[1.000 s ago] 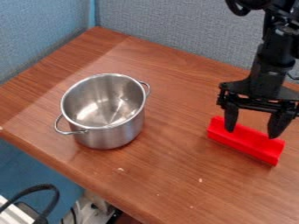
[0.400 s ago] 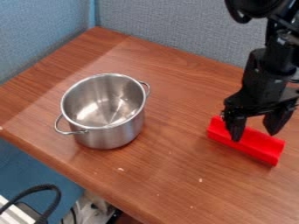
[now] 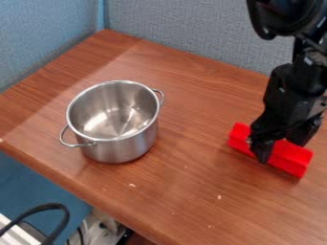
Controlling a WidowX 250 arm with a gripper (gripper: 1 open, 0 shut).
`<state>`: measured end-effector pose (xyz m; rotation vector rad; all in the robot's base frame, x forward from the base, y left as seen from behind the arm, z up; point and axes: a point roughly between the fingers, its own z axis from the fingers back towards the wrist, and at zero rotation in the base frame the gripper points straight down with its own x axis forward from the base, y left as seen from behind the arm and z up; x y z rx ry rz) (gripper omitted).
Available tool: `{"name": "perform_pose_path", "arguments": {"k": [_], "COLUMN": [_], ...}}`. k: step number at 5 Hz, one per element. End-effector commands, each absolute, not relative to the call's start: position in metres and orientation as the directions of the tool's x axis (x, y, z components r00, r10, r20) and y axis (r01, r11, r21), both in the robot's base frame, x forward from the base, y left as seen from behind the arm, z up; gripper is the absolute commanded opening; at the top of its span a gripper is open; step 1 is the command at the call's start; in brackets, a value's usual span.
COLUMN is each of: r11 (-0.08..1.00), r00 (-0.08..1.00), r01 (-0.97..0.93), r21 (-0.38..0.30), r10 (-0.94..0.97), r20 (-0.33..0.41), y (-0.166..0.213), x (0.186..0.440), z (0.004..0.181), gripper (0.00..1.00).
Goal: Put the red object in the metal pot
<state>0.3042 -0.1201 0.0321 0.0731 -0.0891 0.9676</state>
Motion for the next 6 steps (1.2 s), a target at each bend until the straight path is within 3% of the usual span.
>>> {"name": "perform_pose_path", "arguments": {"k": [1, 2, 6], "r11": [0.633, 0.683, 0.761], "r00": [0.626, 0.676, 0.753], "r01": [-0.774, -0.73, -0.648], "r21": [-0.019, -0.018, -0.036], "r10": [0.77, 0.727, 0.647], "r20": [0.127, 0.12, 0.119], "y": [-0.131, -0.137, -0.144], "x": [0.313, 0.318, 0.326], "z": [0.051, 0.056, 0.055], "gripper": [1.0, 0.0, 0.0]}}
